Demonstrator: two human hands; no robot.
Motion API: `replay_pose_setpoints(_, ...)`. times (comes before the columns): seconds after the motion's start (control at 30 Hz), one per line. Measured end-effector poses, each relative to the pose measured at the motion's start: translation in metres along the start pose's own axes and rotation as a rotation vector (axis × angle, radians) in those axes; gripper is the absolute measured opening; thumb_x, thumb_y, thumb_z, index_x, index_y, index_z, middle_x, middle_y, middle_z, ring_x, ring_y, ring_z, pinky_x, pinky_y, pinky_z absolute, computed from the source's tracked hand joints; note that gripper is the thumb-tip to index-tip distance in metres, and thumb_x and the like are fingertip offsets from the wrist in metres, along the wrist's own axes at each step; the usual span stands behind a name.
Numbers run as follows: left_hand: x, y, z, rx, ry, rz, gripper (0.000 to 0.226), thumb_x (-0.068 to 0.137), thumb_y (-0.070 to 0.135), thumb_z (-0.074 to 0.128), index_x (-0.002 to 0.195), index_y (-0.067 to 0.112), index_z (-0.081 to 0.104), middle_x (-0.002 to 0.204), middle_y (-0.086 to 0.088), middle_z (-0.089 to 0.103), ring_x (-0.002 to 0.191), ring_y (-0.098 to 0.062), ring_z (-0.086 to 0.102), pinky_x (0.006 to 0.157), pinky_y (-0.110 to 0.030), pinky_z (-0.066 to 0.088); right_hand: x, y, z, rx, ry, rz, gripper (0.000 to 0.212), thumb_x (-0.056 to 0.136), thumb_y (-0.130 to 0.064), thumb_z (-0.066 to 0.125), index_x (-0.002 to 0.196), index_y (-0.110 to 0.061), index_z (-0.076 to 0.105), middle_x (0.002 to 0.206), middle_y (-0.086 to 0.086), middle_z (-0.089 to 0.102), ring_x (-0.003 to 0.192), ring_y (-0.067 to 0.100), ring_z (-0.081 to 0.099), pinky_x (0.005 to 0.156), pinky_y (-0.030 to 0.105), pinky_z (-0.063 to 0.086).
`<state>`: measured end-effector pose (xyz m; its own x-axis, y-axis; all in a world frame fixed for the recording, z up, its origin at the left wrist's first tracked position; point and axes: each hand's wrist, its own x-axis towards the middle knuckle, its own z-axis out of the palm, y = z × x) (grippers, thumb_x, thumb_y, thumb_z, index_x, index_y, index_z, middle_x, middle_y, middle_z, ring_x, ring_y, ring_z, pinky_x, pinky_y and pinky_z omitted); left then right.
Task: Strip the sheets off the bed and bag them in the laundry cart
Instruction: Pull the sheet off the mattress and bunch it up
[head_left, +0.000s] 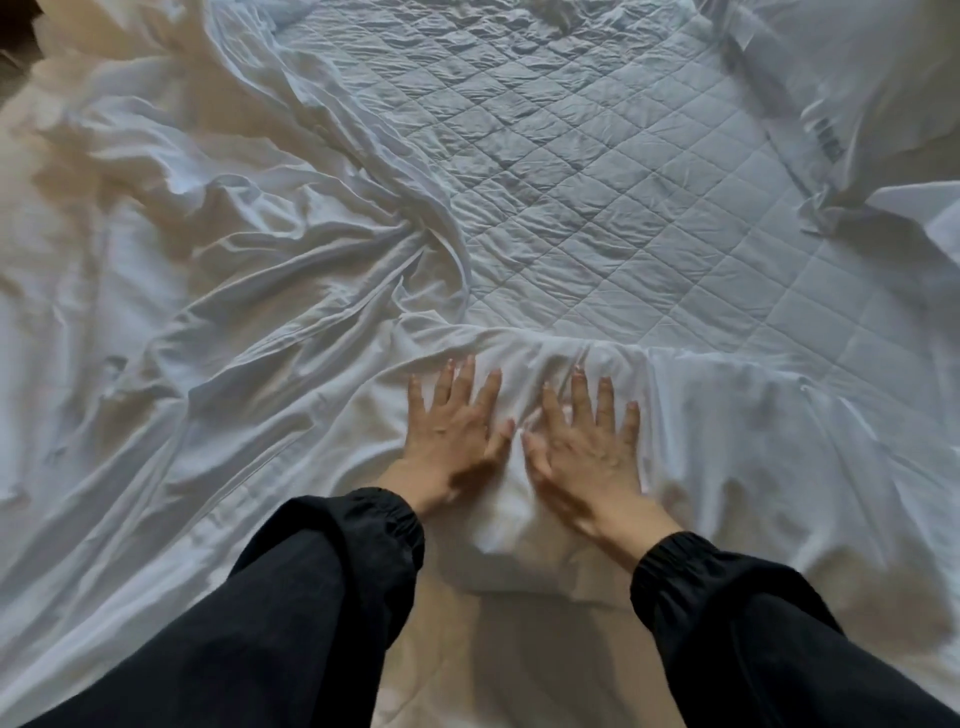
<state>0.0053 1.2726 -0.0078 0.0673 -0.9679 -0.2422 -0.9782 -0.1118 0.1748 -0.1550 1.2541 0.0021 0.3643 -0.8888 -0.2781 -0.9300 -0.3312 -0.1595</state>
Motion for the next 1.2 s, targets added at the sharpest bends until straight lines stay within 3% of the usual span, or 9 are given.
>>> replay_pose_setpoints(0.1, -0.027, -0.008, 0.009, -0.037, -0.070, -0.127, 0.077, 0.088, 0.072, 0.022, 0.149, 0.041, -0.012, 0.160, -0.008, -0.015, 0.146, -0.035, -0.014, 0.107, -0.071, -0.007, -0.021, 0.008, 0.007, -0.101, -0.032, -0.014, 0.071, 0.088, -0.062, 0.002, 0.149, -0.034, -0.018, 0.155, 0.003, -0.030, 0.139, 0.028, -0.035, 0.110, 0.059, -0.020)
replay_pose_setpoints(0.2, -0.037, -0.014, 0.015, -0.221, -0.096, -0.297, 0.088, 0.080, 0.080, 0.031, 0.146, 0.046, -0.017, 0.158, -0.013, -0.017, 0.145, -0.038, -0.012, 0.108, -0.070, -0.001, -0.023, 0.012, 0.007, -0.114, -0.055, -0.012, 0.070, 0.091, -0.064, 0.007, 0.149, -0.034, -0.017, 0.155, 0.003, -0.031, 0.140, 0.027, -0.033, 0.110, 0.059, -0.020)
replay_pose_setpoints(0.33, -0.045, -0.001, 0.014, -0.240, -0.061, -0.330, 0.084, 0.087, 0.072, 0.030, 0.147, 0.040, -0.020, 0.158, -0.015, -0.018, 0.145, -0.037, -0.014, 0.112, -0.064, -0.003, -0.026, 0.015, 0.003, -0.142, -0.079, -0.037, 0.069, 0.093, -0.062, 0.008, 0.151, -0.030, -0.015, 0.156, 0.006, -0.028, 0.143, 0.028, -0.028, 0.113, 0.056, -0.016)
replay_pose_setpoints(0.43, -0.051, 0.014, 0.017, -0.136, 0.055, -0.260, 0.073, 0.093, 0.060, 0.024, 0.150, 0.033, -0.013, 0.159, -0.012, -0.015, 0.146, -0.032, -0.017, 0.111, -0.063, -0.009, -0.028, 0.020, -0.006, -0.185, -0.061, -0.078, 0.066, 0.096, -0.058, 0.013, 0.153, -0.029, -0.003, 0.160, 0.009, -0.012, 0.147, 0.030, -0.010, 0.116, 0.053, -0.001)
replay_pose_setpoints(0.57, -0.059, 0.035, 0.030, -0.062, 0.183, -0.072, 0.082, 0.084, 0.069, 0.024, 0.151, 0.034, -0.005, 0.160, -0.011, -0.010, 0.146, -0.032, -0.014, 0.108, -0.065, -0.016, -0.005, 0.037, -0.028, -0.230, 0.088, -0.182, 0.049, 0.097, -0.044, 0.030, 0.143, -0.026, 0.028, 0.151, 0.012, 0.022, 0.133, 0.030, 0.029, 0.104, 0.047, 0.026)
replay_pose_setpoints(0.7, -0.073, 0.046, 0.044, 0.022, 0.279, 0.269, 0.091, 0.072, 0.073, 0.040, 0.148, 0.024, 0.028, 0.156, -0.022, 0.017, 0.145, -0.041, 0.011, 0.106, -0.072, 0.009, 0.037, 0.075, -0.045, -0.139, -0.050, -0.030, 0.072, 0.089, -0.070, 0.029, 0.146, -0.028, 0.020, 0.154, 0.013, 0.020, 0.143, 0.028, 0.017, 0.112, 0.053, 0.013)
replay_pose_setpoints(0.77, -0.076, 0.043, 0.049, 0.097, 0.261, 0.368, 0.095, 0.066, 0.074, 0.044, 0.146, 0.024, 0.032, 0.155, -0.026, 0.020, 0.143, -0.044, 0.016, 0.104, -0.073, 0.013, 0.054, 0.088, -0.049, -0.116, -0.119, -0.019, 0.085, 0.080, -0.082, 0.023, 0.146, -0.029, 0.020, 0.151, 0.011, 0.029, 0.142, 0.026, 0.023, 0.112, 0.055, 0.010)
replay_pose_setpoints(0.97, -0.060, 0.036, 0.059, 0.207, 0.201, 0.382, 0.103, 0.062, 0.067, 0.068, 0.146, 0.024, 0.027, 0.148, -0.025, 0.031, 0.137, -0.043, 0.028, 0.101, -0.077, 0.018, 0.088, 0.100, -0.049, -0.035, -0.242, 0.001, 0.096, 0.065, -0.096, 0.019, 0.132, -0.031, 0.041, 0.135, 0.009, 0.055, 0.123, 0.027, 0.052, 0.101, 0.047, 0.034)
replay_pose_setpoints(1.2, -0.054, 0.036, 0.051, 0.201, 0.232, 0.376, 0.097, 0.061, 0.060, 0.077, 0.138, 0.016, 0.037, 0.136, -0.014, 0.049, 0.125, -0.034, 0.048, 0.090, -0.068, 0.041, 0.095, 0.103, -0.064, 0.050, -0.317, 0.026, 0.109, 0.047, -0.103, 0.033, 0.114, -0.021, 0.061, 0.119, 0.010, 0.065, 0.107, 0.032, 0.059, 0.089, 0.040, 0.046)
